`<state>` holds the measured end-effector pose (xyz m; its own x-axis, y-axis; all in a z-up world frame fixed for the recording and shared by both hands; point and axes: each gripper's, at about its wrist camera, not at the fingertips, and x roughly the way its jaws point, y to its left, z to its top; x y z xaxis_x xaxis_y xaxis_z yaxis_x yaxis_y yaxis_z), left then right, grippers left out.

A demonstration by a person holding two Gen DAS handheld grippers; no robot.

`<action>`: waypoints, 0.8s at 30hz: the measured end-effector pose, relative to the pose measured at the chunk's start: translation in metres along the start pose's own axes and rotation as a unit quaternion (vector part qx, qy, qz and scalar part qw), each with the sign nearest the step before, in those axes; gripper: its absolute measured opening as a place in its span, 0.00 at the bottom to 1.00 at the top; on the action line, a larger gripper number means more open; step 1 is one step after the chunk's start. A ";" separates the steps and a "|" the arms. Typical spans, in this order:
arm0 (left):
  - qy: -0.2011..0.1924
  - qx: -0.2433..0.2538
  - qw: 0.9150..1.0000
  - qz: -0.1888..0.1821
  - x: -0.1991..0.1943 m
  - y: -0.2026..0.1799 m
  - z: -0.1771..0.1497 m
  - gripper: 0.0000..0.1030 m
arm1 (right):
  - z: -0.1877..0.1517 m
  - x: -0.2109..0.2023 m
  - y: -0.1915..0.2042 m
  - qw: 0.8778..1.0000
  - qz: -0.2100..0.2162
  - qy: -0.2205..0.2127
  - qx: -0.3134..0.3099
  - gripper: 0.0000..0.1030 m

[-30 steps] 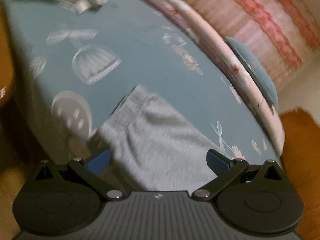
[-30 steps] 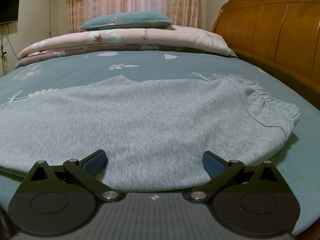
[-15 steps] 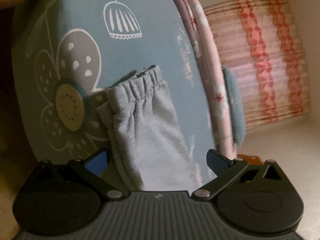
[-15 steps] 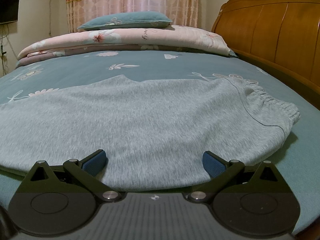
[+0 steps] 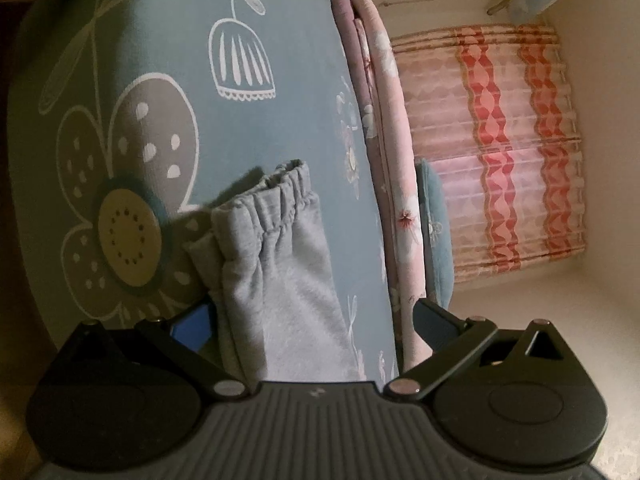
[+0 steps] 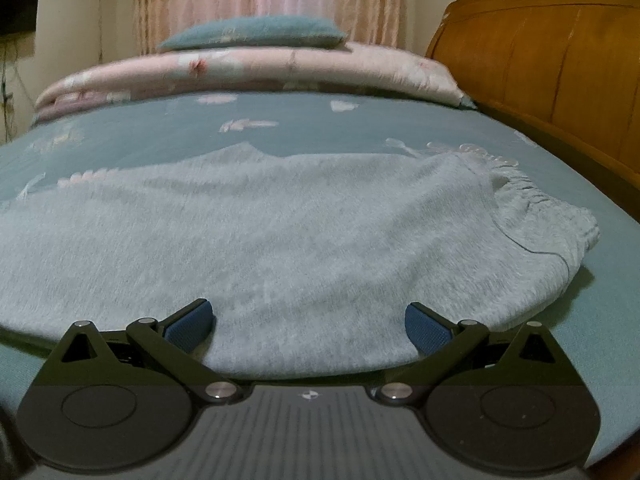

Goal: Fold clothes
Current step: 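Move the left gripper to the elastic cuff of the sweatpants, then close the left gripper on the cuff and lift it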

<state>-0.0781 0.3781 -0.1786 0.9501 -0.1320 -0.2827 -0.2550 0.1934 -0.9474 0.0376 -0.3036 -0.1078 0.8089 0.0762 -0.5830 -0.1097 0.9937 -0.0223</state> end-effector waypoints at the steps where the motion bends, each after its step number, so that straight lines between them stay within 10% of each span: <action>1: 0.002 0.001 1.000 0.001 0.001 0.000 0.001 0.99 | 0.005 -0.004 0.004 1.000 0.009 0.008 -0.014 1.00; 10: 0.034 0.017 0.999 -0.007 -0.002 0.004 0.005 0.99 | 0.078 -0.063 0.100 0.965 0.123 -0.064 -0.223 1.00; 20: 0.024 0.001 0.999 -0.038 -0.010 0.018 0.002 0.96 | 0.097 -0.076 0.314 0.873 0.278 -0.103 -0.388 0.86; 24: 0.011 -0.005 0.999 -0.035 -0.017 0.026 -0.002 0.72 | 0.088 -0.087 0.376 0.839 0.329 -0.102 -0.422 0.81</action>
<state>-0.1018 0.3835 -0.1989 0.9617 -0.1654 -0.2184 -0.1896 0.1734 -0.9664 -0.0233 0.0704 0.0062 0.4854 0.6832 -0.5456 -0.8712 0.3256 -0.3674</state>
